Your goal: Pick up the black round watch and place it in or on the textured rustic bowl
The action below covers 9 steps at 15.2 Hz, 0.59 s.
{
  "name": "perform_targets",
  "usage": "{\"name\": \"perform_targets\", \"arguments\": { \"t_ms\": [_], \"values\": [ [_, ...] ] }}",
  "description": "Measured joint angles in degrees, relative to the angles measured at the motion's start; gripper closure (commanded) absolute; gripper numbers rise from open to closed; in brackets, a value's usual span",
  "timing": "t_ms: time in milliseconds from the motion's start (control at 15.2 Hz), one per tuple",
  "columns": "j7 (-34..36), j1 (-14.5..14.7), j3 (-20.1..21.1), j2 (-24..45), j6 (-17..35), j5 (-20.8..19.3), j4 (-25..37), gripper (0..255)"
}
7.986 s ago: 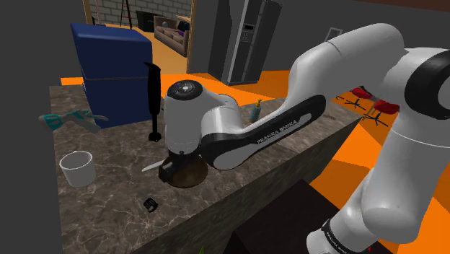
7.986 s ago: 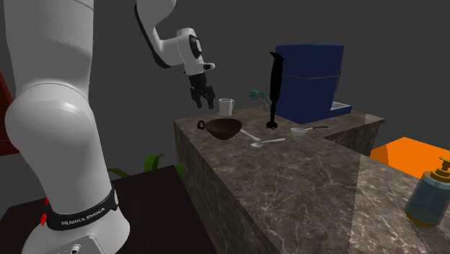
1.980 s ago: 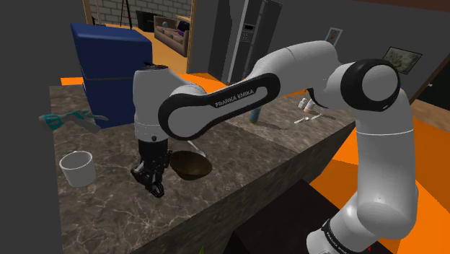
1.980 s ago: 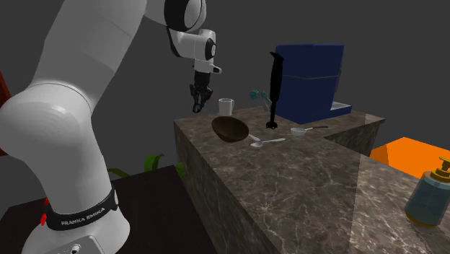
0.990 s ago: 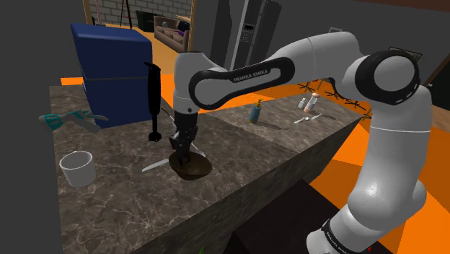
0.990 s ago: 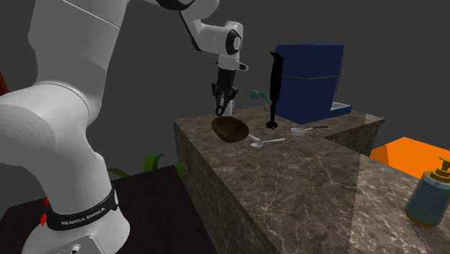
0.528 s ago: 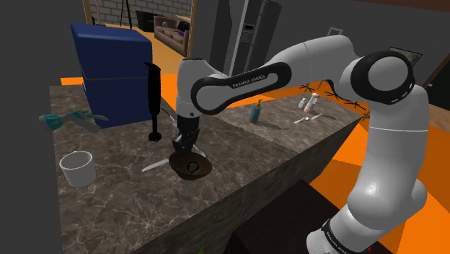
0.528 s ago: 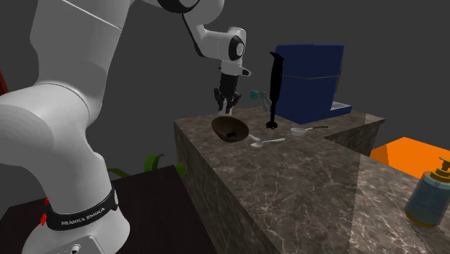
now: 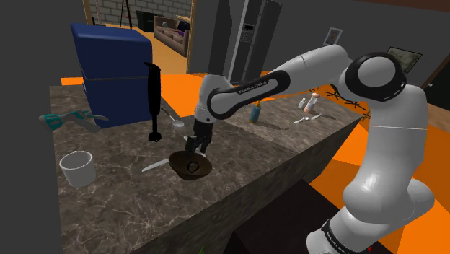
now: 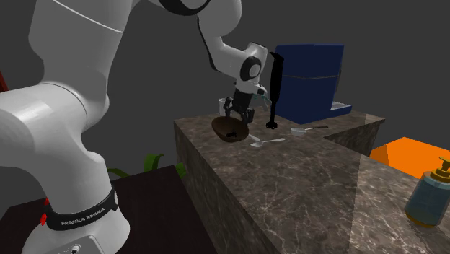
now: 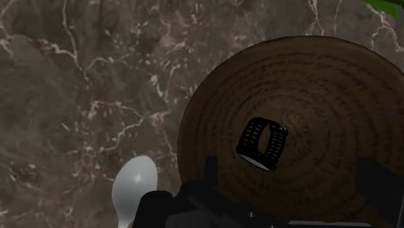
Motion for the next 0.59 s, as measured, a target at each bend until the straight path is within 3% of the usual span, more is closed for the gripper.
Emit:
{"name": "perform_targets", "arguments": {
  "t_ms": [594],
  "values": [
    [0.9, 1.74, -2.22, 3.62, 4.75, -1.92, -1.32, 0]
  ]
}}
